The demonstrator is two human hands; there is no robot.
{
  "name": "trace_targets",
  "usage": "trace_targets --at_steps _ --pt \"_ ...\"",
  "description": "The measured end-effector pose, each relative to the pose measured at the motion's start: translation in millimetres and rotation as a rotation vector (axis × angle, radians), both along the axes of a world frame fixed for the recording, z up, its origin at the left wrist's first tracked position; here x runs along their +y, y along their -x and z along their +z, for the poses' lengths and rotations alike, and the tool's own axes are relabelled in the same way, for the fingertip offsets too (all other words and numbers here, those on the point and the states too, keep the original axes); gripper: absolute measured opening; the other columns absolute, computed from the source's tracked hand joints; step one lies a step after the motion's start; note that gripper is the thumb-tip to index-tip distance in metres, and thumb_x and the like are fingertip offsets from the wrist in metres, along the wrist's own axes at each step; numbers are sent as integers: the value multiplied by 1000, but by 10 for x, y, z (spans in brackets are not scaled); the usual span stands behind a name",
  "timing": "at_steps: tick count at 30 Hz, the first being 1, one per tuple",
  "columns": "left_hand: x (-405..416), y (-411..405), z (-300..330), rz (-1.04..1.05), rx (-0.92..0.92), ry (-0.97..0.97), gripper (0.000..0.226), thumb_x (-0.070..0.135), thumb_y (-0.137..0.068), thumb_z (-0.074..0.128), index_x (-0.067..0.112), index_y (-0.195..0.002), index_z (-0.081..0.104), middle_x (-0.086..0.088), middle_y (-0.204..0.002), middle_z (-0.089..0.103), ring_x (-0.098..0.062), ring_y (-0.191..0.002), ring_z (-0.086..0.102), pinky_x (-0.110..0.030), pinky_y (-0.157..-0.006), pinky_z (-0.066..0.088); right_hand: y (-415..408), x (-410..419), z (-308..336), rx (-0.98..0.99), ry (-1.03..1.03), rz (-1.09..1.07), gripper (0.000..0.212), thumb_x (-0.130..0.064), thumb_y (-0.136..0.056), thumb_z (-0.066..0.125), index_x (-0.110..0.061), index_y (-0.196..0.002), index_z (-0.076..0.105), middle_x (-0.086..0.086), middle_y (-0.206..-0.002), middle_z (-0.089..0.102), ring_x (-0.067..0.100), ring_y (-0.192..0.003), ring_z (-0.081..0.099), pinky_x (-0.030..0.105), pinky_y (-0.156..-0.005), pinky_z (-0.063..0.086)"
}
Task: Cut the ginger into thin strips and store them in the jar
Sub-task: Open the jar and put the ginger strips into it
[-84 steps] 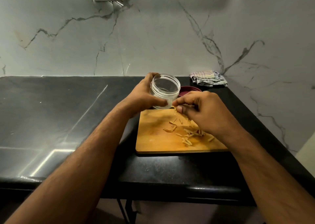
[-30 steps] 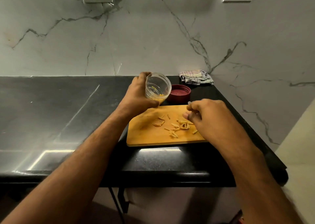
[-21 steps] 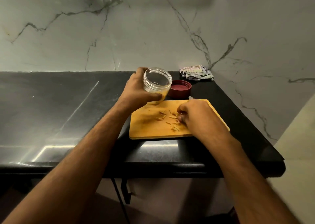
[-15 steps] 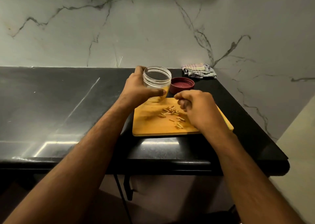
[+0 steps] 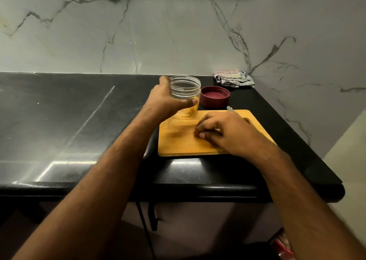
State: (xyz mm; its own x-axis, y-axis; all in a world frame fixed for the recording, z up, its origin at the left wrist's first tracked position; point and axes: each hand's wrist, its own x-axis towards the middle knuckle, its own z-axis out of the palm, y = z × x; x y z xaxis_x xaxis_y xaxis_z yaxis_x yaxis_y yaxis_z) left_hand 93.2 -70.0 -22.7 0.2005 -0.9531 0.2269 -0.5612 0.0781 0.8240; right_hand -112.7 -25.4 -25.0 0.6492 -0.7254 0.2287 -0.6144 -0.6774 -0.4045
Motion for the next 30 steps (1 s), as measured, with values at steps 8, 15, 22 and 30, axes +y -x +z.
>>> trace_targets --at_steps 8,15,22,30 --pt "83 76 64 120 -131 -78 113 57 -64 88 11 -147 27 -12 -143 48 -28 -131 49 -44 -105 50 260 130 190 -65 -10 -365 27 -14 -95 57 -30 -113 69 -14 -102 68 0 -89 60 16 -78 47" --pt "144 145 107 137 -212 -110 115 58 -73 81 10 -153 14 -16 -150 39 -31 -136 43 -44 -108 46 241 281 187 253 -130 -532 43 -37 -83 71 -27 -124 61 -2 -106 64 15 -98 59 34 -90 51" --pt "175 151 112 124 -205 -113 118 57 -73 80 9 -155 10 -16 -153 36 -31 -139 41 -45 -110 45 0 54 29 -26 -44 -533 42 -22 -86 70 -27 -127 60 -4 -104 64 7 -88 59 20 -81 49" --pt "175 165 131 120 -207 -97 116 53 -76 81 8 -155 9 -16 -153 35 -31 -139 40 -41 -109 44 108 85 -19 -17 -59 -428 41 -33 -90 64 -36 -130 56 -1 -136 54 13 -121 50 22 -99 36"
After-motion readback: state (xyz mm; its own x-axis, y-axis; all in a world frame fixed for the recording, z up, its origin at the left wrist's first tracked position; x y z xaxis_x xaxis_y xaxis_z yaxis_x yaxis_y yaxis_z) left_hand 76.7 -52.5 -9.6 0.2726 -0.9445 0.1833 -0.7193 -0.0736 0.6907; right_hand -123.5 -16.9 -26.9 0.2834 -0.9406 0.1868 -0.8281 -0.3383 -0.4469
